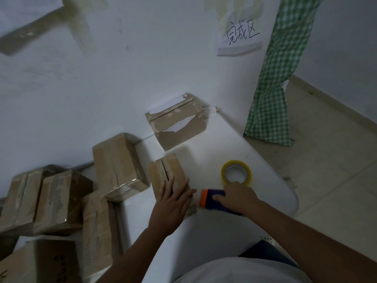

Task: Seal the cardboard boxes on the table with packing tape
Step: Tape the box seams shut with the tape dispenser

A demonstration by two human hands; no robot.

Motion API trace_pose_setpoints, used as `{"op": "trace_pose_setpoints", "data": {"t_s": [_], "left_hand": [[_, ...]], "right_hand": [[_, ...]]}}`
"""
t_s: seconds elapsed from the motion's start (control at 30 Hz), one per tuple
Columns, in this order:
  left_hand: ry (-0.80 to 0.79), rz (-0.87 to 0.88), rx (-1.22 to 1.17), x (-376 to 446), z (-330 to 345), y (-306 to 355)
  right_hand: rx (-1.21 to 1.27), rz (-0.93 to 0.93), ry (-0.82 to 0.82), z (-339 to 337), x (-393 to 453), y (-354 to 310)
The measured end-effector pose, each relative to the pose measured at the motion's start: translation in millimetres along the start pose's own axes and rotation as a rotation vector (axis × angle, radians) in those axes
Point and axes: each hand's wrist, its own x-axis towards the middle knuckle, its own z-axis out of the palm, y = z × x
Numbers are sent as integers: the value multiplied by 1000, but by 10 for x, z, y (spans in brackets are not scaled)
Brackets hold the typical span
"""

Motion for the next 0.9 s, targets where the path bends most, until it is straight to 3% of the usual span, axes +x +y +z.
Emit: {"op": "trace_pose_setpoints", "data": {"t_s": [0.13, 0.3, 0.4, 0.47, 0.53, 0.57, 0.7, 0.77, 0.9], "left_hand": [[27, -10, -73, -113, 26, -109], [19, 35, -63, -68, 45, -79], [41, 62, -115, -150, 106, -150], [55, 82, -136, -178, 137, -159], [65, 83, -139, -150, 135, -133], [65, 78, -137, -128, 125, -123], [30, 54, -137, -56, 93, -143], [12, 55, -137, -50, 94, -159], [64, 83, -100, -62, 100, -141]], "right_hand": [[38, 118, 3, 45, -64, 272], [-32, 59, 96, 399, -104, 150], [24, 124, 99, 547, -141, 157], [44, 110, 220, 587, -167, 184], [206, 40, 319, 572, -187, 73], [383, 30, 283, 541, -190, -43], [1250, 263, -145, 508, -221, -506], [1350, 279, -181, 542, -244, -542], [1325, 172, 35, 560, -304, -526]]}}
